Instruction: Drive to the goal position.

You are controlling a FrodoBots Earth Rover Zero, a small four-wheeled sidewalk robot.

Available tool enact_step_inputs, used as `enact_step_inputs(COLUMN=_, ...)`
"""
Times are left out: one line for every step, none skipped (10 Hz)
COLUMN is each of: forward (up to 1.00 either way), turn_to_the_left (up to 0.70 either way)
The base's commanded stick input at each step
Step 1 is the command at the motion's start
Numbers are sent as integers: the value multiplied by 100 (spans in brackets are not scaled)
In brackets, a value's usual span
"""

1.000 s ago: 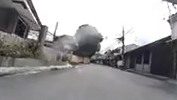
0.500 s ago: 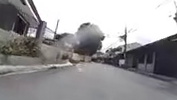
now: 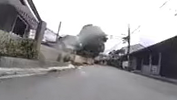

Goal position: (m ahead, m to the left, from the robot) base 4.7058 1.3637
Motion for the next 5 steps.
enact_step_inputs(forward=70, turn_to_the_left=-31)
enact_step_inputs(forward=70, turn_to_the_left=-31)
enact_step_inputs(forward=70, turn_to_the_left=-19)
enact_step_inputs(forward=70, turn_to_the_left=-1)
enact_step_inputs(forward=70, turn_to_the_left=0)
